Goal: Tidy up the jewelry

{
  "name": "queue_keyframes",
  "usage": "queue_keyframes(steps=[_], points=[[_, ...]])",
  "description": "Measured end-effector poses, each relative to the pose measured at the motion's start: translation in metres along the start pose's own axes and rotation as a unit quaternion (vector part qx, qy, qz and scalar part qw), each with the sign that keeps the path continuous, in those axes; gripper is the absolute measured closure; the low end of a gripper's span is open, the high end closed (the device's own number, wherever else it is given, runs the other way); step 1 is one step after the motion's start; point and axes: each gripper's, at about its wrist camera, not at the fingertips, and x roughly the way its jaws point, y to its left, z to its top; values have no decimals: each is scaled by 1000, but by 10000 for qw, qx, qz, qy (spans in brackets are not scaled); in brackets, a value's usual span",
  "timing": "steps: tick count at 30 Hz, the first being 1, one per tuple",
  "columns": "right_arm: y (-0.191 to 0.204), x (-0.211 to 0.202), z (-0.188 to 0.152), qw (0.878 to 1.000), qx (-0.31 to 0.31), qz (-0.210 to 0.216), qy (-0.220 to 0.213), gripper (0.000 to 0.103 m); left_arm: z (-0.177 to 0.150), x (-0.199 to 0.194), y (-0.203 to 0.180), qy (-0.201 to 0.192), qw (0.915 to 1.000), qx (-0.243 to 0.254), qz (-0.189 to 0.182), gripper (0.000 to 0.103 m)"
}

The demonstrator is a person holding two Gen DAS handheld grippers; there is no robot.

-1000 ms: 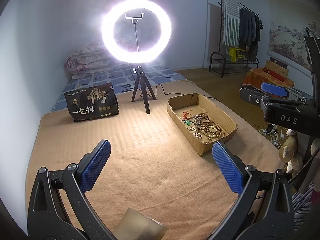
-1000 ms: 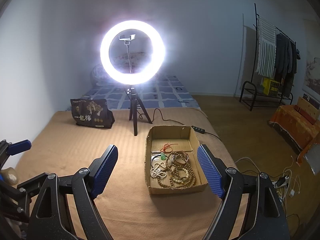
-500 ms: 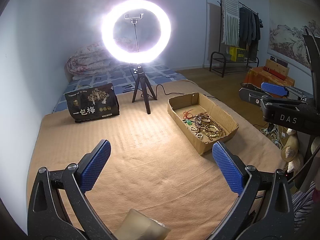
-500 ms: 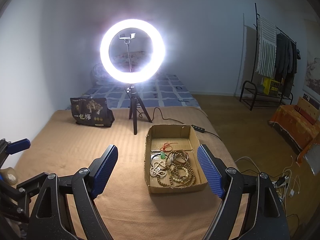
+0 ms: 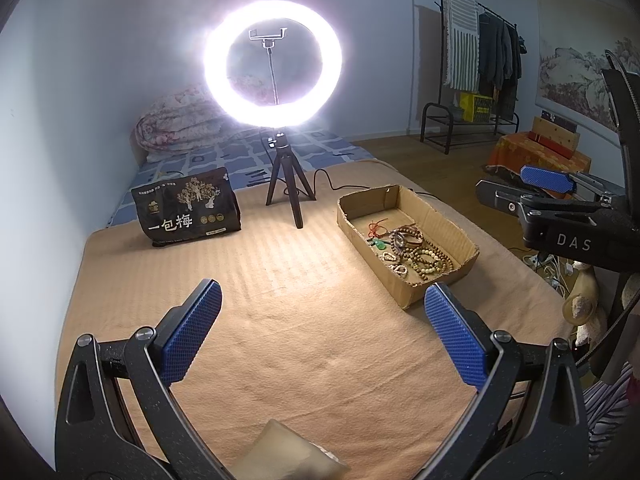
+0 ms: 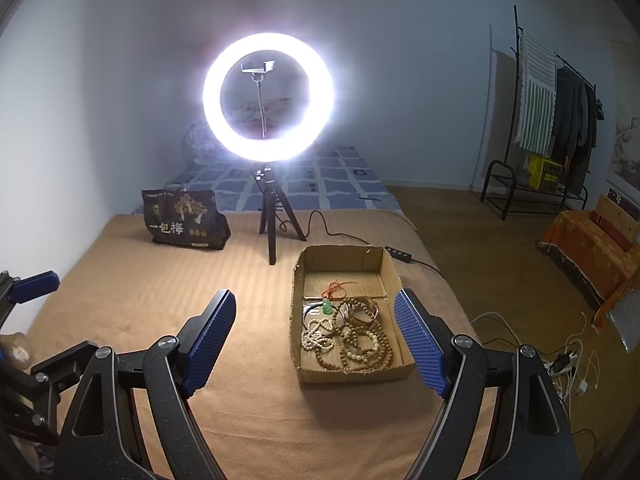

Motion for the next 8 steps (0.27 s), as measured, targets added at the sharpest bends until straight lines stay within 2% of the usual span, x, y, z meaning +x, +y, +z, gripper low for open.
queue_keyframes(steps=[8], points=[[-1, 1, -1, 10000, -29, 14, 35, 21, -1, -2, 12, -59, 9999, -104, 95, 0]])
